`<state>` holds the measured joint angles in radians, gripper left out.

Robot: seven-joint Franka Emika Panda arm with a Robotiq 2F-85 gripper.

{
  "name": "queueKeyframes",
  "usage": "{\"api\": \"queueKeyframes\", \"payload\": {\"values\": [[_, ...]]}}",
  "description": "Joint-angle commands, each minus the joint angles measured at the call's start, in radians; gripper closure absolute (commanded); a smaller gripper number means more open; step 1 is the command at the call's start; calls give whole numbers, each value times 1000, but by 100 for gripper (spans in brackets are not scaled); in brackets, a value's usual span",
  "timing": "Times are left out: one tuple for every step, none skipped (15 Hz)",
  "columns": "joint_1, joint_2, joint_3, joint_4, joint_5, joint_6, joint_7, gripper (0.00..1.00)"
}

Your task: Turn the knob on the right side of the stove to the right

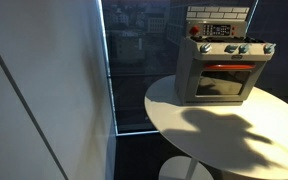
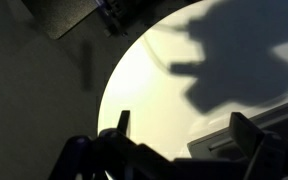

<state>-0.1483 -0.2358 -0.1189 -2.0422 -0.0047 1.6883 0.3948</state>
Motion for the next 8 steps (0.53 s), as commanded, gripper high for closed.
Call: {"api": "queueKeyframes", "payload": {"values": [[-8, 4, 10, 40, -20, -52, 1, 0], [-7, 1, 7, 9, -3, -13, -2, 0], [-7, 1, 7, 10, -3, -16, -2, 0], [-7, 1, 8, 11, -3, -17, -2, 0], [-7, 1, 8, 11, -3, -18, -2, 0], [-6, 1, 8, 11, -3, -18, -2, 0], [-6, 1, 8, 11, -3, -18, -2, 0], [-6, 1, 8, 11, -3, -18, -2, 0]]}}
